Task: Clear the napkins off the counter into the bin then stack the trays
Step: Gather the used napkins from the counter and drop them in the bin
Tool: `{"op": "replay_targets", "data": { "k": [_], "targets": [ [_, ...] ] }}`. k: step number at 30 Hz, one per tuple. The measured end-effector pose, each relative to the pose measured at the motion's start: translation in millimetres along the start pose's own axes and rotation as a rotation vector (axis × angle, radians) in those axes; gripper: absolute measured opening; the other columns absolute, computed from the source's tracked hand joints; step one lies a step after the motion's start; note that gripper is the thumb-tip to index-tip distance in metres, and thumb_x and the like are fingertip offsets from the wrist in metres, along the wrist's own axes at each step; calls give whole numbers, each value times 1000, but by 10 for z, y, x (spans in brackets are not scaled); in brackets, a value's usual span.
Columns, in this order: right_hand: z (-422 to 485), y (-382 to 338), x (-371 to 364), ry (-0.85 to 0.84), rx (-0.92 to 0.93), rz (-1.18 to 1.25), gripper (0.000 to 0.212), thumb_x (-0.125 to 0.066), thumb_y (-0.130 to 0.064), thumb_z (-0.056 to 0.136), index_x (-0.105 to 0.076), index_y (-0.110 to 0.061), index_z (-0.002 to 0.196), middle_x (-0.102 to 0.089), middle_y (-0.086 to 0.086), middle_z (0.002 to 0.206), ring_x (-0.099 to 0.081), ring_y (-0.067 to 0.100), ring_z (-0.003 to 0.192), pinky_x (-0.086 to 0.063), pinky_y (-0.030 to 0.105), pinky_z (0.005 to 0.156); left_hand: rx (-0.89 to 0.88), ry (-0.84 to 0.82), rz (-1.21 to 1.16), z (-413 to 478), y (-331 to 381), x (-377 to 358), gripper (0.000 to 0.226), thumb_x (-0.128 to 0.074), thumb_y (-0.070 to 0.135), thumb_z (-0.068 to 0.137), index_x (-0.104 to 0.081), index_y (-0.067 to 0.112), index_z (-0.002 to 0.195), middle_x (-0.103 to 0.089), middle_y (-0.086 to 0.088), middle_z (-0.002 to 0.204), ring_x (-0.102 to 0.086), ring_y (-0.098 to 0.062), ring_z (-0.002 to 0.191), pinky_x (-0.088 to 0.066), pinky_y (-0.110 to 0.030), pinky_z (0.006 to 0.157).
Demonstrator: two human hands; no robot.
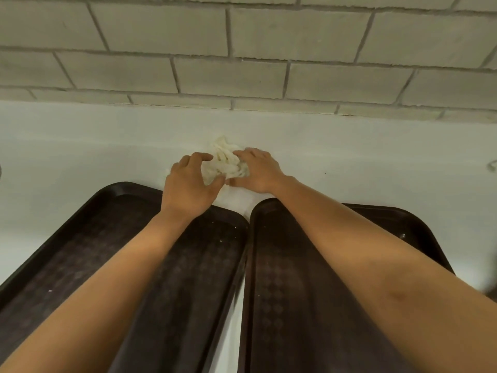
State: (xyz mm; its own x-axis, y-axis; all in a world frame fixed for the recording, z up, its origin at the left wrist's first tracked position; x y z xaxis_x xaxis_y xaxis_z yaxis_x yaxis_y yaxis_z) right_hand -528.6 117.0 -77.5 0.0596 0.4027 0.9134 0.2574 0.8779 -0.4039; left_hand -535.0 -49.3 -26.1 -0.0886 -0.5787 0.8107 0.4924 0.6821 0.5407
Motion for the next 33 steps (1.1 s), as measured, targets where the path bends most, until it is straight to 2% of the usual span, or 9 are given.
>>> {"op": "replay_targets", "data": {
  "k": [2, 4, 11, 15, 18, 24, 28, 31, 33],
  "targets": [
    [-17, 14, 22, 64, 3, 38, 72, -66, -54, 77, -39, -23, 136, -39, 2, 140, -34, 26, 129, -33, 41, 107, -3, -6, -1, 33, -21, -27, 48, -61, 39, 85, -49, 18, 127, -54, -8, 125, -47, -28, 117, -40, -35, 92],
    [-18, 27, 37, 111, 4, 69, 63, -67, -49, 78, -45, -17, 128, -43, 3, 131, -38, 24, 122, -37, 36, 99, -6, -12, 3, 62, -22, -58, 49, -60, 41, 85, -48, 18, 127, -53, -7, 127, -46, -27, 119, -40, -35, 93],
    [-12, 11, 71, 131, 116, 29, 40, -61, -38, 88, -48, -6, 108, -51, 8, 108, -37, 19, 95, -33, 27, 76, -22, 5, -24, 108, 44, -128, 48, -60, 39, 86, -49, 17, 128, -52, -7, 129, -45, -26, 120, -40, -36, 94],
    [-81, 9, 102, 74, 163, 9, 28, -62, -31, 89, -45, -11, 98, -50, 5, 91, -44, 20, 80, -30, 26, 67, -29, 29, -27, 136, 60, -137, 48, -61, 37, 85, -49, 18, 127, -51, -5, 129, -43, -25, 121, -39, -35, 94],
    [-148, 70, 186, 66, 132, 36, 33, -65, -34, 86, -38, -16, 92, -49, 2, 83, -45, 19, 74, -32, 28, 65, -43, 52, -54, 168, 97, -148, 48, -61, 37, 85, -48, 17, 127, -51, -5, 129, -43, -25, 121, -39, -35, 94],
    [-279, 313, 390, 123, 33, 107, 49, -68, -54, 76, -47, -11, 88, -44, -2, 66, -44, 18, 63, -36, 31, 60, -57, 35, -54, 243, 191, -214, 52, -61, 39, 85, -46, 16, 129, -50, -6, 131, -42, -26, 122, -38, -36, 96],
    [-373, 456, 567, 233, 9, 161, 48, -63, -59, 77, -36, -22, 63, -41, -3, 57, -41, 14, 54, -33, 28, 54, -57, -12, -18, 278, 213, -323, 60, -63, 44, 83, -44, 14, 132, -48, -9, 133, -42, -28, 123, -38, -40, 99],
    [-439, 533, 660, 308, -24, 184, 50, -55, -57, 85, -32, -20, 59, -38, -1, 54, -39, 16, 52, -31, 27, 51, -106, -48, 55, 311, 281, -427, 66, -62, 47, 82, -40, 14, 135, -46, -10, 136, -41, -30, 124, -37, -42, 100],
    [-471, 587, 696, 343, -51, 200, 46, -56, -45, 88, -32, -21, 58, -38, -3, 53, -39, 15, 51, -30, 26, 50, -146, -75, 93, 349, 328, -508, 70, -61, 50, 82, -36, 17, 139, -42, -8, 139, -40, -30, 126, -37, -43, 101]
  ]
}}
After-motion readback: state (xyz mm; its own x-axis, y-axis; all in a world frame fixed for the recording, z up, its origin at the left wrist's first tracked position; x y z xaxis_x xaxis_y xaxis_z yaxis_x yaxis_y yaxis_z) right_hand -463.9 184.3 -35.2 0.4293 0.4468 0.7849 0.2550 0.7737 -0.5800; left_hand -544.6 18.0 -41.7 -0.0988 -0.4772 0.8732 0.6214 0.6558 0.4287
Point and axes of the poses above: each hand's wrist, its own z-axis towards the middle knuckle, its own x-axis out of the back of the hand, y = z × x, the point moved 6 cm from there along z, towards the middle knuckle
